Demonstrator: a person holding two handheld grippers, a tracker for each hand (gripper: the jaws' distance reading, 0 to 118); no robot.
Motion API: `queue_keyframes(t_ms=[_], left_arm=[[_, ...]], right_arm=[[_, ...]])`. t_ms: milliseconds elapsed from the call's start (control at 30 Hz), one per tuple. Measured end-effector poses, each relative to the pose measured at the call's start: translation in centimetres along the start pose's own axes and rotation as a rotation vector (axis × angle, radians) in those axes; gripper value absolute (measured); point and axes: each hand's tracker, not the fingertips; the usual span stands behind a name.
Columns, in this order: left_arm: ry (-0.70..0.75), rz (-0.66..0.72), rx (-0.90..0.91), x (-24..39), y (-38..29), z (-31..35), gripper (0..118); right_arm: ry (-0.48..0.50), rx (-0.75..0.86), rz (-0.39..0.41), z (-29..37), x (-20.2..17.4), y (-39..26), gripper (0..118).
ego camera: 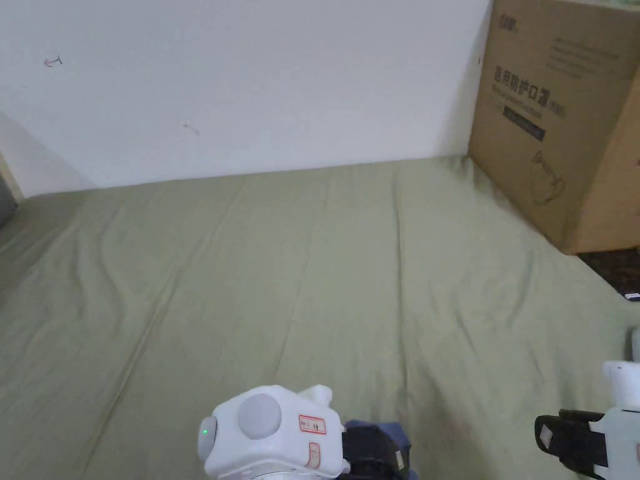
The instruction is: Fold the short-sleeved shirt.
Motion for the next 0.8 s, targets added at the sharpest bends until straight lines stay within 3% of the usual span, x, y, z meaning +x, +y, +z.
queue_keyframes(t_ms=[33,133,233,267,333,367,400,533,700,800], left_arm=[[-0.063,0.026,-0.012,0.0,0.1,-0.4,118],[-0.178,0.042,0.038,0.6,0.7,0.8,117],[-0.099,-0.053,0.131,0.3,0.3,4.6,110],[-0.07,-0.092,0.173,0.2,0.0,5.9,95],[0.075,-0.191,0.264,0.1,-0.8,8.4,17],[0.137,-0.22,0.269,0.1,-1.1,9.0,1],[0.182,-0.241,0.269,0.0,-1.5,9.3,2],[0.044,-0.198,0.157,-0.4,-2.0,7.7,2],[-0.05,-0.152,0.015,0.1,-1.7,0.8,2],[-0.022,-0.119,-0.027,0.0,-1.7,-4.0,2]], right_arm=[[-0.009,0.001,-0.007,0.1,0.4,-0.1,0],[-0.016,0.002,-0.025,0.5,0.8,-0.4,0],[-0.022,0.007,-0.032,0.6,0.7,-0.6,0],[-0.02,0.009,-0.033,0.6,0.7,-0.5,0],[-0.016,0.012,-0.039,0.3,0.9,-0.3,0],[-0.014,0.014,-0.039,0.2,0.9,-0.2,0],[-0.011,0.016,-0.039,0.0,0.8,-0.1,0],[-0.001,0.017,-0.03,-0.4,0.6,0.2,0],[0.004,0.014,-0.021,-0.3,0.3,0.2,0],[-0.003,0.006,-0.012,-0.4,0.6,0.1,0]])
